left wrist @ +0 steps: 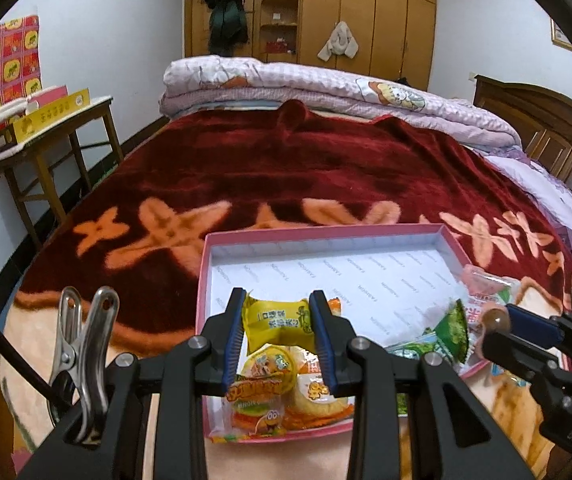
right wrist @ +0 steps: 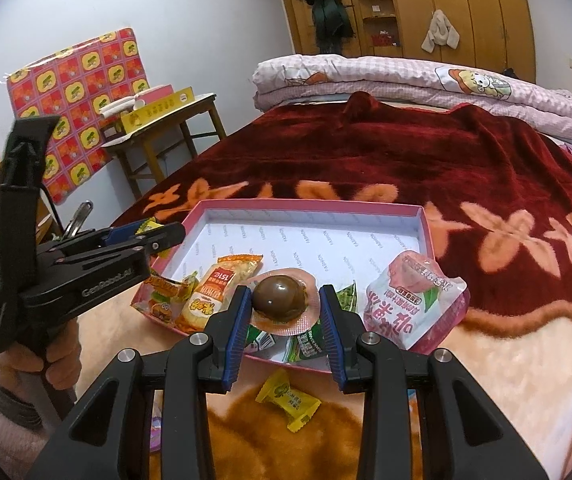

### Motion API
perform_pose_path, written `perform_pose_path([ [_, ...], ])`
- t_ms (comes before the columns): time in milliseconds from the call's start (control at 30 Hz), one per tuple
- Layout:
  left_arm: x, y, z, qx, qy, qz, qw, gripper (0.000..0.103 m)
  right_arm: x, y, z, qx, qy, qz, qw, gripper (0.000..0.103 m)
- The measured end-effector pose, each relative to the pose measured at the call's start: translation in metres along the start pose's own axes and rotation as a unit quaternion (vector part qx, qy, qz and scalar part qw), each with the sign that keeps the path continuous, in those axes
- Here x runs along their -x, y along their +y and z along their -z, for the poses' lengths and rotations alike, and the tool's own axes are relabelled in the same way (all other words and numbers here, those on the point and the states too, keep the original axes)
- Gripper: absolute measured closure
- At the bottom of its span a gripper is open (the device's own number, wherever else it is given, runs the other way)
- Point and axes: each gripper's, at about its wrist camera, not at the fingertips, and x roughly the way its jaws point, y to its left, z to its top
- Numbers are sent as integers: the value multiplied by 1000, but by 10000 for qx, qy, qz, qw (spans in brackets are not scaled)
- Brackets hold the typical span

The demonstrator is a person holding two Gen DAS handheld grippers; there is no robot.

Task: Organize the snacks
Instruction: 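Release the yellow candy into the box with the left tool while the right tool releases the brown sweet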

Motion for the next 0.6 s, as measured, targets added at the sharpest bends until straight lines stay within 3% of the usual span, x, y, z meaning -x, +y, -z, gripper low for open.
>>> perform_pose_path([
  [600, -47, 11, 0, 142, 334, -111, 9993, 69, -17, -8, -5, -90, 96, 21, 9999, 67],
])
